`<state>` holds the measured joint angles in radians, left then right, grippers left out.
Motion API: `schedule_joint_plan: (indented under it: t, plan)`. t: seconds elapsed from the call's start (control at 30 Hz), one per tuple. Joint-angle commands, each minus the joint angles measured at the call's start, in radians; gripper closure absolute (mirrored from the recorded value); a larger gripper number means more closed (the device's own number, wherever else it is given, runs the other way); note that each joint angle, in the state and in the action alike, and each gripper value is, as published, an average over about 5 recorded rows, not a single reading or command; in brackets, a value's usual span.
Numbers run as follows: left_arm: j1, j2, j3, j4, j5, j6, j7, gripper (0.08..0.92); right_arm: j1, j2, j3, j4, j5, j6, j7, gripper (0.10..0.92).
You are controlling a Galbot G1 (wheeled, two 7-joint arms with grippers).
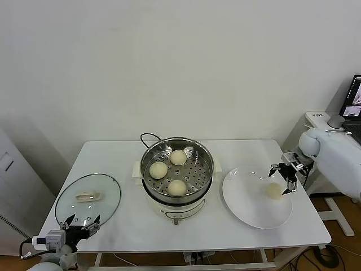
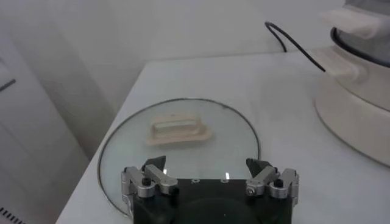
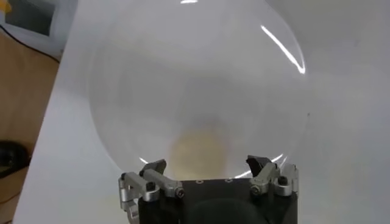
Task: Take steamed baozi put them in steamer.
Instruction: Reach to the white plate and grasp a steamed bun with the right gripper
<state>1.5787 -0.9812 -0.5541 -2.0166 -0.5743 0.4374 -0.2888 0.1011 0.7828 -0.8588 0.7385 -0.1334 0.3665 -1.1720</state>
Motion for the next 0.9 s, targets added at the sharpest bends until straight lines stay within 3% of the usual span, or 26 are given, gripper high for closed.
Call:
schedule_joint_plan:
  t: [0.03,0.23,0.63,0.73,0.9]
  plan:
    - [0.000,0.001,0.000,-0.001,0.000,0.000,0.000,0.177,-0.059,0.047,0.070,-0.068,-0.082,-0.006,0.018,0.203]
    - [0.003,0.001,-0.001,-0.001,0.000,-0.001,0.000,0.177,-0.065,0.052,0.081,-0.077,-0.103,-0.008,0.013,0.250]
    - [0.003,-0.001,-0.002,-0.004,0.000,0.000,-0.001,0.177,-0.041,0.030,0.059,-0.032,-0.068,-0.019,-0.021,0.545]
    - [0.006,-0.002,-0.004,-0.005,0.001,0.001,-0.002,0.177,0.020,-0.007,-0.036,0.030,0.036,-0.054,-0.035,0.571]
    - [0.007,-0.003,-0.008,-0.008,0.001,0.004,-0.004,0.177,0.314,-0.101,-0.400,0.252,0.374,-0.247,-0.030,0.575]
